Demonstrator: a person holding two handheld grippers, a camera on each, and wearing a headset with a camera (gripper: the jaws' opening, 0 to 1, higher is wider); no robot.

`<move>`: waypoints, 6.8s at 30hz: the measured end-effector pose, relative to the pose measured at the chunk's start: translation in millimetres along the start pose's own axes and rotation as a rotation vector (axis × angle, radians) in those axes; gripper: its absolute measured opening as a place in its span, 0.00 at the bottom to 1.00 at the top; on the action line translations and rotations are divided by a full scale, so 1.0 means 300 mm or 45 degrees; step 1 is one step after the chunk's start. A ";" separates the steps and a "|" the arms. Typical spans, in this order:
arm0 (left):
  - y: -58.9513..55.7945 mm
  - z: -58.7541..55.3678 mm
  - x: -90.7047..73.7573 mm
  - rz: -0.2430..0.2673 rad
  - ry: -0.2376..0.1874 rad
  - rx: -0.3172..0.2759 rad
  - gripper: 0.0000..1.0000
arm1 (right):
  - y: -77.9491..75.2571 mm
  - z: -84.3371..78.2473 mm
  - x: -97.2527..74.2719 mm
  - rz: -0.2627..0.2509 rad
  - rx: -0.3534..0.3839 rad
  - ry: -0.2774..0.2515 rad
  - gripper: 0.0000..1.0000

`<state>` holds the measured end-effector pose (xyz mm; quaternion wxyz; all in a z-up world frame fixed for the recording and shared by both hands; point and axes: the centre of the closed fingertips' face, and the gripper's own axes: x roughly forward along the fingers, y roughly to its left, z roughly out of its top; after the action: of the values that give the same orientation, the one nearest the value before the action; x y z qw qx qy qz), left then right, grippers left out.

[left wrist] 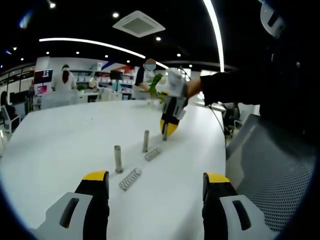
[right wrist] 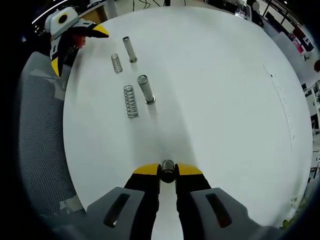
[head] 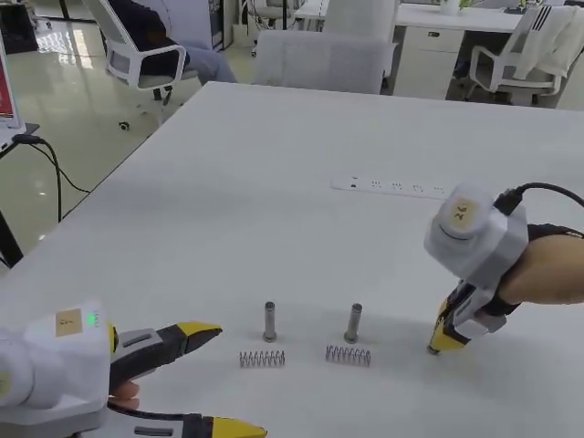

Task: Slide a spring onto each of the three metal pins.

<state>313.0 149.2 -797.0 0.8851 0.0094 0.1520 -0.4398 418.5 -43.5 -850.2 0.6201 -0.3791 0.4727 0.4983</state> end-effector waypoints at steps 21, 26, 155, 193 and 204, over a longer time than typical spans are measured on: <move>-0.010 0.007 0.007 -0.016 0.001 0.012 0.72 | 0.012 0.035 -0.064 -0.065 -0.027 -0.090 0.19; -0.012 0.008 0.007 -0.019 0.003 0.015 0.72 | 0.029 0.056 -0.081 -0.071 -0.047 -0.109 0.19; -0.216 0.100 0.225 -0.388 0.032 0.291 0.06 | 0.425 0.230 -0.130 0.172 -0.397 -0.201 0.07; -0.226 0.080 0.231 -0.407 0.058 0.352 0.03 | 0.477 0.337 -0.219 0.168 -0.456 -0.315 0.07; -0.229 0.089 0.233 -0.408 0.049 0.373 0.03 | 0.494 0.372 -0.225 0.159 -0.488 -0.335 0.07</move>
<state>305.8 48.9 -782.7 0.7900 0.1221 0.1027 -0.5920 293.2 76.1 -755.4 0.5612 -0.3917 0.3071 0.6612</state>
